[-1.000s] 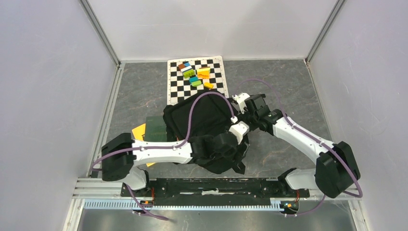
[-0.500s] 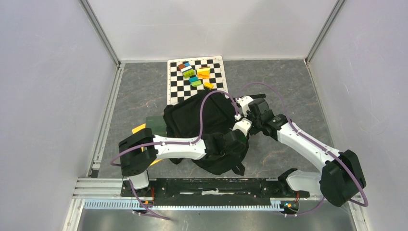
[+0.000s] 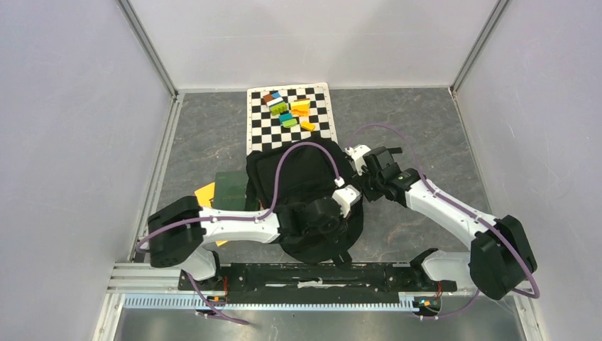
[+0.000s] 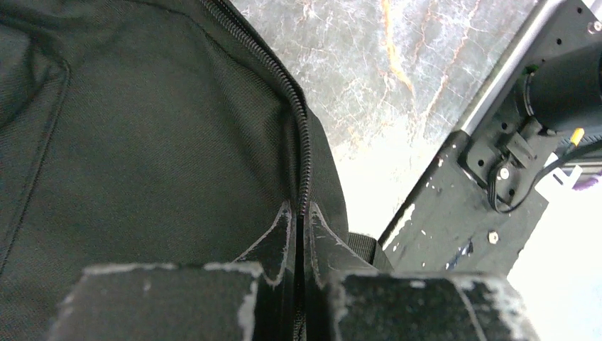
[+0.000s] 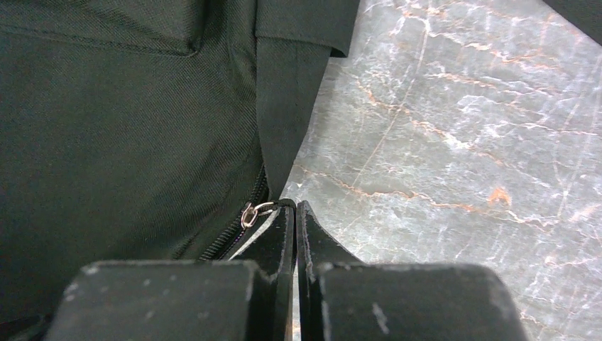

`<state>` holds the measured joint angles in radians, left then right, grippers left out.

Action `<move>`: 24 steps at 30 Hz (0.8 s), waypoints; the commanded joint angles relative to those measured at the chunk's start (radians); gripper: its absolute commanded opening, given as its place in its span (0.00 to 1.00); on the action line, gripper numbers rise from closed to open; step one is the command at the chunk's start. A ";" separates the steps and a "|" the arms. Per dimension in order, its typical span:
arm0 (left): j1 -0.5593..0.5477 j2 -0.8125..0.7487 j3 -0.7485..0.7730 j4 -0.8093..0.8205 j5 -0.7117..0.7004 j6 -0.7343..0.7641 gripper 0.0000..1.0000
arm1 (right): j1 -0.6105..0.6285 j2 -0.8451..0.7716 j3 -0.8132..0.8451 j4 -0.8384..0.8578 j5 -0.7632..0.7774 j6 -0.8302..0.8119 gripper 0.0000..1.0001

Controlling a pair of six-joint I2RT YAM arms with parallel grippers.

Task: Pack the student bag
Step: Unzip the student bag at the center of the board.

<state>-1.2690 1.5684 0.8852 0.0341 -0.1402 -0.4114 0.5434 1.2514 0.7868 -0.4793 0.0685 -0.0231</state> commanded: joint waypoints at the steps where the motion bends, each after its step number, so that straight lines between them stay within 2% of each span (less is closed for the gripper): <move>1: -0.012 -0.096 -0.082 -0.039 0.116 0.052 0.02 | -0.001 0.040 0.004 0.099 0.026 0.005 0.00; 7: -0.016 -0.131 -0.119 -0.039 0.205 0.054 0.02 | 0.018 0.106 0.032 0.154 0.017 0.022 0.00; 12: -0.039 -0.125 -0.131 -0.039 0.201 0.051 0.02 | 0.038 0.165 0.051 0.190 0.026 0.061 0.00; 19: -0.076 -0.138 -0.113 -0.041 0.187 0.025 0.02 | 0.036 0.242 0.071 0.188 0.173 0.090 0.00; 24: -0.115 -0.143 -0.101 -0.088 0.123 0.021 0.02 | 0.033 0.256 0.124 0.143 0.275 0.111 0.00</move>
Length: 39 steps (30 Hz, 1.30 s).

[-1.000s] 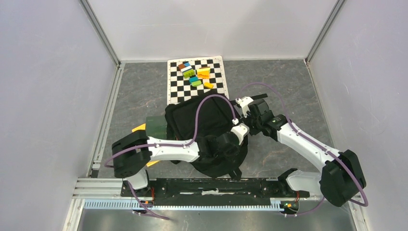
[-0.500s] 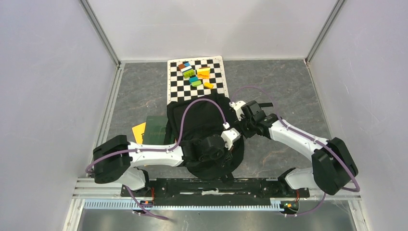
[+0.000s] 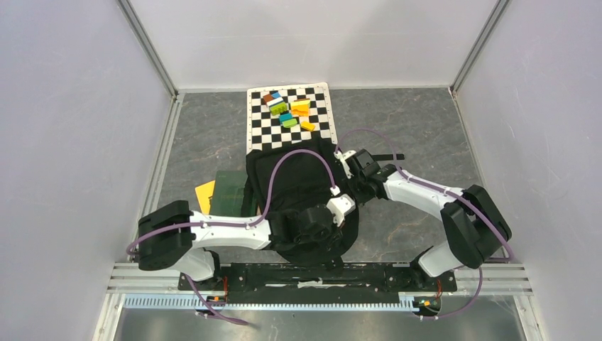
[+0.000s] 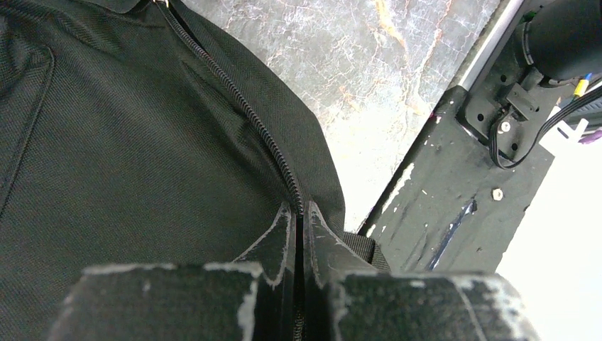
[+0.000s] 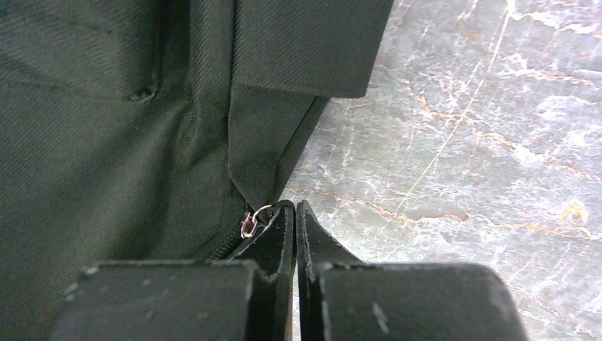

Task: Pack the student bag
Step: Unzip the student bag at the center of the board.

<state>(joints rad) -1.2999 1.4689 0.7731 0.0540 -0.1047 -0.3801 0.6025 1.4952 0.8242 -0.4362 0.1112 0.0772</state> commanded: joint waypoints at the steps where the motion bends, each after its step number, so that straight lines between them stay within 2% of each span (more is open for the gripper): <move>1: -0.086 -0.049 0.012 -0.117 0.063 -0.024 0.07 | -0.026 0.005 0.094 0.090 0.222 0.011 0.00; 2: -0.088 -0.057 0.015 -0.129 0.034 -0.043 0.20 | -0.026 -0.008 0.096 0.085 0.198 0.006 0.00; 3: -0.088 -0.067 0.019 -0.141 0.001 -0.061 0.31 | -0.025 -0.023 0.095 0.082 0.166 0.002 0.06; 4: -0.088 -0.081 0.030 -0.156 -0.026 -0.080 0.47 | -0.026 -0.046 0.086 0.078 0.129 -0.002 0.17; 5: -0.088 -0.102 0.041 -0.164 -0.052 -0.094 0.59 | -0.026 -0.077 0.071 0.077 0.099 0.001 0.27; 7: -0.088 -0.142 0.058 -0.163 -0.090 -0.121 0.75 | -0.026 -0.138 0.034 0.062 0.062 0.013 0.45; 10: -0.085 -0.187 0.085 -0.188 -0.162 -0.153 0.85 | -0.025 -0.244 -0.021 0.011 0.039 0.051 0.56; 12: -0.078 -0.198 0.102 -0.235 -0.205 -0.187 0.87 | -0.025 -0.320 -0.057 -0.018 0.031 0.102 0.61; 16: -0.057 -0.192 0.096 -0.296 -0.237 -0.246 0.85 | -0.024 -0.463 -0.134 -0.006 -0.099 0.240 0.63; 19: -0.050 -0.187 0.069 -0.290 -0.226 -0.283 0.80 | -0.019 -0.529 -0.208 0.077 -0.234 0.381 0.60; 21: -0.048 -0.193 0.053 -0.272 -0.224 -0.301 0.78 | -0.005 -0.564 -0.249 0.136 -0.274 0.470 0.54; 27: -0.044 -0.218 -0.015 -0.196 -0.226 -0.358 0.72 | 0.036 -0.616 -0.305 0.190 -0.249 0.586 0.46; 34: -0.041 -0.223 -0.040 -0.190 -0.221 -0.375 0.70 | 0.051 -0.582 -0.303 0.177 -0.251 0.590 0.45; 39: -0.039 -0.236 -0.041 -0.192 -0.229 -0.359 0.66 | 0.074 -0.607 -0.294 0.140 -0.175 0.594 0.46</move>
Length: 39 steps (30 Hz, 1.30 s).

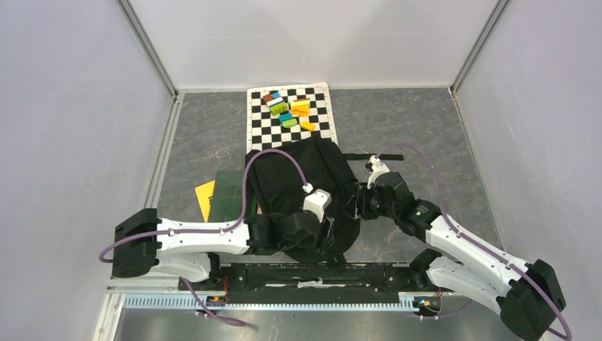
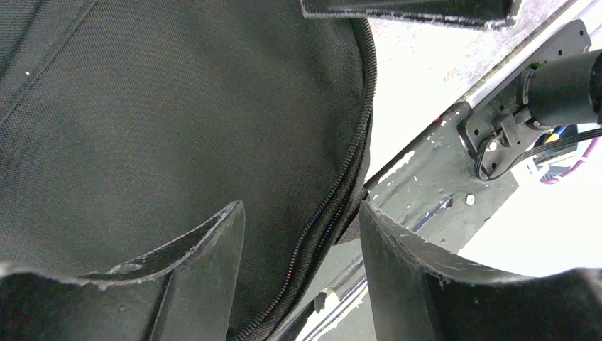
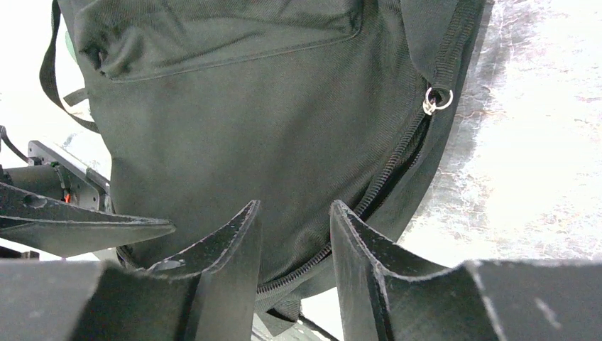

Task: Pack the student bag
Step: Unzip the student bag at the center of the board.

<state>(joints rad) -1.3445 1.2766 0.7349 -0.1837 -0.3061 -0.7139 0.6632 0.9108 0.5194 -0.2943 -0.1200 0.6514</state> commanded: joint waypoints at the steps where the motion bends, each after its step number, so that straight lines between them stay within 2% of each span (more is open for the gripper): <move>1: 0.007 -0.044 -0.004 0.046 -0.028 -0.023 0.64 | 0.014 -0.030 0.014 -0.011 0.067 0.020 0.46; 12: 0.013 -0.031 -0.005 0.055 -0.016 -0.018 0.57 | 0.015 -0.066 0.003 -0.053 0.147 0.022 0.49; 20: 0.016 -0.033 -0.012 0.053 -0.013 -0.019 0.57 | 0.015 -0.008 -0.014 0.016 0.077 0.011 0.34; 26: 0.018 -0.038 -0.020 0.050 -0.013 -0.022 0.57 | 0.016 0.006 -0.015 0.035 0.069 0.002 0.28; 39: 0.018 -0.035 -0.035 0.052 -0.008 -0.033 0.57 | 0.027 -0.027 -0.076 0.019 0.106 0.031 0.31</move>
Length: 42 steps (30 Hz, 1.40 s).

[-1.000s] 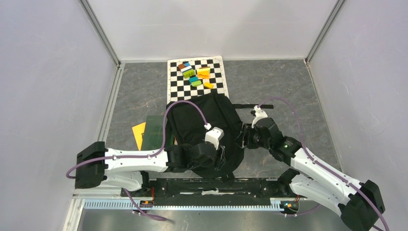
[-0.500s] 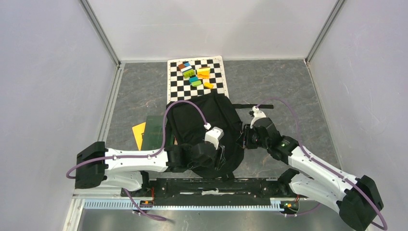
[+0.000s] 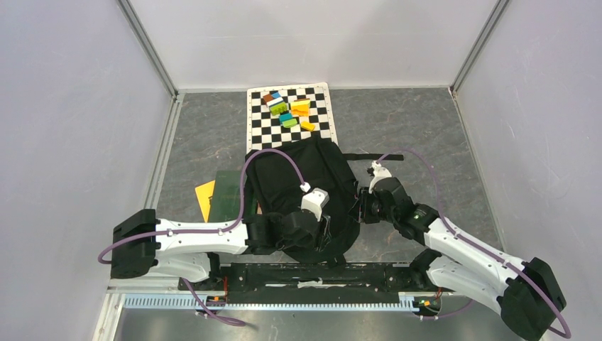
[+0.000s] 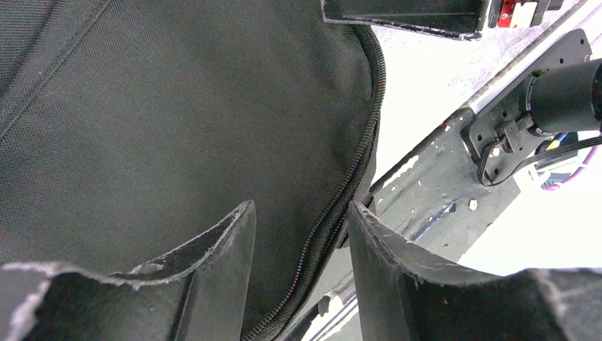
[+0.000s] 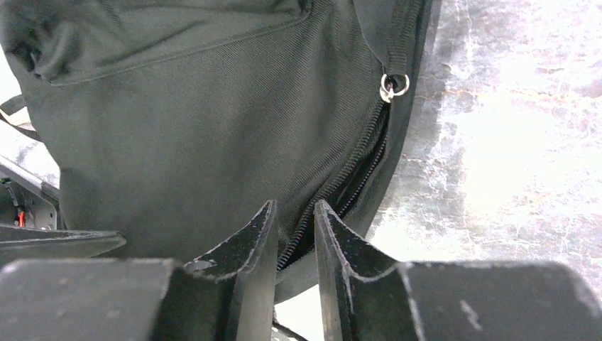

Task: Pack the student bag
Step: Unzip the student bag at the center of the board.

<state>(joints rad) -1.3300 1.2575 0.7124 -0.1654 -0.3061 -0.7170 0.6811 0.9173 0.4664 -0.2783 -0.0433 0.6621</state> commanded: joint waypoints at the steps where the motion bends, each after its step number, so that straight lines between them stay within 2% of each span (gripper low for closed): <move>1: 0.004 -0.014 -0.014 0.035 -0.006 -0.030 0.57 | 0.009 -0.039 -0.029 0.004 0.031 0.022 0.32; 9: 0.005 0.003 -0.018 0.070 0.025 -0.004 0.57 | 0.023 -0.022 -0.050 0.047 0.013 0.043 0.35; 17: 0.005 0.043 -0.024 0.117 0.087 0.049 0.56 | 0.091 0.041 -0.038 0.115 0.004 0.081 0.37; 20: 0.004 0.051 -0.025 0.135 0.101 0.075 0.57 | 0.115 0.050 -0.037 0.147 -0.004 0.106 0.30; 21: 0.005 0.051 -0.022 0.143 0.105 0.089 0.57 | 0.119 0.051 -0.032 0.150 -0.002 0.110 0.23; 23: 0.003 0.043 -0.009 0.144 0.100 0.120 0.60 | 0.120 0.046 -0.018 0.153 0.013 0.119 0.05; 24: 0.005 0.039 -0.002 0.145 0.095 0.138 0.62 | 0.120 0.040 -0.012 0.158 0.020 0.125 0.00; 29: 0.005 0.036 0.039 0.121 0.036 0.194 0.73 | 0.120 0.010 0.028 0.188 0.037 0.159 0.00; 37: 0.005 0.031 0.057 0.115 -0.082 0.166 0.79 | 0.120 -0.026 0.063 0.207 0.122 0.211 0.00; 40: 0.005 0.033 0.043 0.126 -0.097 0.151 0.74 | 0.120 -0.028 0.070 0.211 0.129 0.221 0.00; 42: 0.005 0.027 0.033 0.120 -0.117 0.145 0.63 | 0.120 -0.029 0.071 0.211 0.130 0.223 0.00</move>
<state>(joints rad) -1.3300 1.3060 0.7433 -0.0727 -0.3458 -0.5655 0.7967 0.9058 0.4873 -0.1257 0.0544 0.8532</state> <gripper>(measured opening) 0.722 0.017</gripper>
